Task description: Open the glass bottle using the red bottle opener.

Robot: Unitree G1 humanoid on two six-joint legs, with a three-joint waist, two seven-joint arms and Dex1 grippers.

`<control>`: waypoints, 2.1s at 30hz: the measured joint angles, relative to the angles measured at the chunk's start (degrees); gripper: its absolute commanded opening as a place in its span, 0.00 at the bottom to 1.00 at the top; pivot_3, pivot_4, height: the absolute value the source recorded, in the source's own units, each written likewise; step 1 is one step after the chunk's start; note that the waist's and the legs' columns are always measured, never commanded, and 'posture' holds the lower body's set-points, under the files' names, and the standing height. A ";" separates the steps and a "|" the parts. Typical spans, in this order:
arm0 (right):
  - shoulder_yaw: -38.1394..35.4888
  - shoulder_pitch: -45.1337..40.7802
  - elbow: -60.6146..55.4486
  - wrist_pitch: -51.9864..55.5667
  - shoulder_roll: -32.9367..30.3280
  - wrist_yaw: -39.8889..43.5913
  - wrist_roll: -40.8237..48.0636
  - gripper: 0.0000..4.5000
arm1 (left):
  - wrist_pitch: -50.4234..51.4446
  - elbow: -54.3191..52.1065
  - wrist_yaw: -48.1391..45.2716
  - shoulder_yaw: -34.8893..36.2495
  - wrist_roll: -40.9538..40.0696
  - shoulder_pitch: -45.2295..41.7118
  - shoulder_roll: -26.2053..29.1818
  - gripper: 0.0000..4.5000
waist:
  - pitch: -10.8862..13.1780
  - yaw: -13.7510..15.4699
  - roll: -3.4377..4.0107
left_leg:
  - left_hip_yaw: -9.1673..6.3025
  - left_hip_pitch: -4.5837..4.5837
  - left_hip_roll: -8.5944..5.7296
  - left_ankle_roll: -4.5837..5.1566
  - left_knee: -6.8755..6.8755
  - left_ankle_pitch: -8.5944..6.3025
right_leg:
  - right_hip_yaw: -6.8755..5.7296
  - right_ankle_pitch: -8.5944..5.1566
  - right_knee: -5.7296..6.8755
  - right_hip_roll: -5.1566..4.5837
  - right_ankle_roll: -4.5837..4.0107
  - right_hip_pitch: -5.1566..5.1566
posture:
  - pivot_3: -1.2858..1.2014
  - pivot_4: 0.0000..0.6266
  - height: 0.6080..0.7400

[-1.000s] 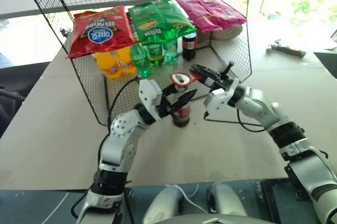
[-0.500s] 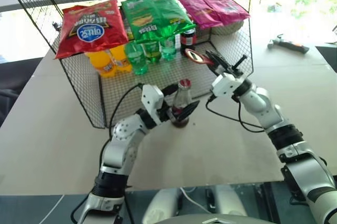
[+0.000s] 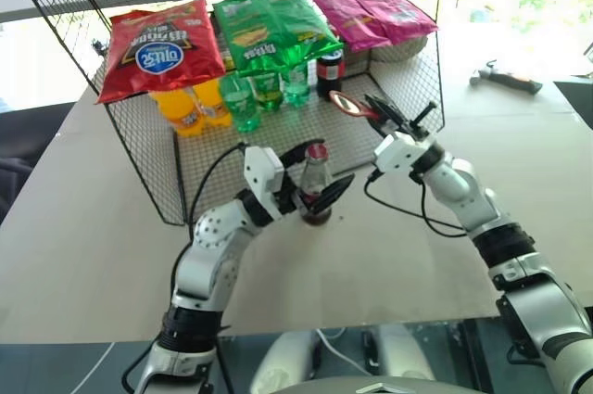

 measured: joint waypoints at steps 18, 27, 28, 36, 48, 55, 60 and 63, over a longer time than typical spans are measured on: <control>-0.85 0.41 0.65 0.24 0.03 0.00 -0.01 0.00 | 1.18 -2.51 0.20 1.67 -0.46 2.51 2.48 0.99 | 0.00 -0.16 0.00 | 0.05 0.03 0.00 0.00 0.02 0.00 | 0.04 0.00 0.03 0.00 0.00 0.01 | 0.52 0.24 0.96; -0.85 0.41 1.11 0.22 0.58 0.00 -0.10 0.00 | 1.09 -2.51 0.19 1.65 -0.59 3.26 2.26 0.61 | 0.00 -0.50 0.00 | 0.05 0.05 0.00 0.00 0.03 0.00 | 0.04 0.00 0.07 0.00 0.00 0.01 | 0.52 0.24 0.96; -0.85 0.41 1.10 0.22 0.58 0.00 -0.10 0.00 | 1.07 -2.52 0.19 1.63 -0.61 3.28 2.26 0.51 | 0.00 -0.56 0.00 | 0.05 0.05 0.00 0.00 0.04 0.00 | 0.04 0.00 0.07 0.01 0.00 0.01 | 0.52 0.24 0.96; -0.76 0.41 1.17 0.13 0.72 0.19 -0.19 0.00 | 0.87 -2.81 0.26 1.70 -0.54 3.69 2.51 0.51 | -0.01 -1.31 -0.01 | 0.07 0.09 0.00 0.00 0.06 0.00 | 0.06 0.01 0.11 0.01 0.00 0.03 | 0.52 0.24 0.96; 5.82 3.85 -6.24 -2.38 4.12 9.88 2.35 0.00 | 0.82 -3.01 0.29 1.97 -0.38 4.01 2.99 0.51 | -0.04 -1.31 -0.05 | 0.07 0.13 0.00 0.00 0.26 0.00 | 0.05 0.02 0.20 0.01 0.01 0.11 | 0.52 0.24 0.96; 5.88 5.67 -7.98 -2.60 3.77 9.97 2.03 0.00 | 0.78 -3.00 0.31 2.04 0.27 3.99 3.05 0.51 | -0.04 -1.30 -0.05 | 0.08 0.22 0.01 -0.03 0.36 0.02 | 0.04 0.05 0.43 0.02 -0.04 0.13 | 0.52 0.24 0.96; 5.84 6.30 -8.34 -4.11 1.35 9.14 -0.54 0.00 | 0.83 -3.00 0.23 2.04 0.32 3.97 3.12 0.51 | -0.06 -1.27 -0.06 | 0.08 0.22 0.01 -0.03 0.43 0.02 | 0.03 0.05 0.46 0.02 -0.04 0.14 | 0.52 0.24 0.96; 5.82 6.12 -8.18 -4.76 1.15 7.08 -3.07 0.00 | 0.87 -3.00 0.21 2.04 0.48 3.94 3.19 0.51 | -0.07 -1.28 -0.06 | 0.12 0.24 0.01 -0.03 0.49 0.02 | 0.07 0.05 0.55 0.02 -0.04 0.14 | 0.52 0.24 0.96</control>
